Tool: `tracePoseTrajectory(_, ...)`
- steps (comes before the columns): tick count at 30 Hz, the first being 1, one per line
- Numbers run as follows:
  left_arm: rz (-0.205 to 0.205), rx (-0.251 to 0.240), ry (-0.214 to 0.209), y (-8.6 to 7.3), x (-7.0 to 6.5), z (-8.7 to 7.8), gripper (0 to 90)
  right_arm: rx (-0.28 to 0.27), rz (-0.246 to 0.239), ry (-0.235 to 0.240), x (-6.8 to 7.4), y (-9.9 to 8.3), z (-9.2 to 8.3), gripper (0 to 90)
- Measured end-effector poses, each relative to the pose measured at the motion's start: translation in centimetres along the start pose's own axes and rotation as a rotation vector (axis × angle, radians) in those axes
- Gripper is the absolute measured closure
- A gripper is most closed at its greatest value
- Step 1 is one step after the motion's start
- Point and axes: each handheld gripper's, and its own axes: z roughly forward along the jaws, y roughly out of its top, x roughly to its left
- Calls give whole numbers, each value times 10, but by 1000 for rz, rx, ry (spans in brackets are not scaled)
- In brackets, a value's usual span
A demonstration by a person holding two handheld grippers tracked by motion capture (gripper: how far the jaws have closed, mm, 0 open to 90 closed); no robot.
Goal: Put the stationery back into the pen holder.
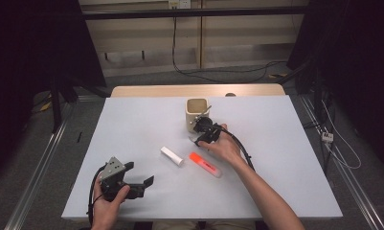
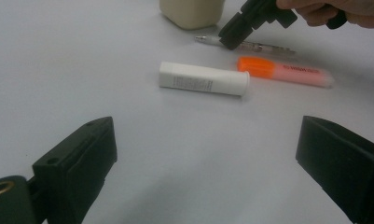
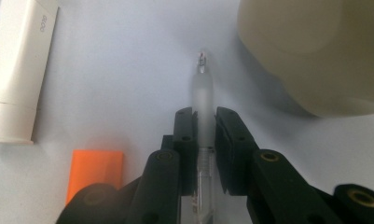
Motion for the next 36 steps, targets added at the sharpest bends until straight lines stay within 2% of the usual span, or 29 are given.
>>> tracePoseTrajectory(14,-8,3,-4,-1,1,1,50,29,-9,-40,6,4,0,813)
tracePoseTrajectory(21,-7,8,-7,-1,1,1,50,23,-7,-31,5,2,-3,813)
tracePoseTrajectory(28,-6,11,-8,-1,1,1,50,-42,-5,-20,5,-2,-15,814)
tracePoseTrajectory(36,-5,11,-6,-1,1,1,50,-164,-3,18,5,-10,-37,813)
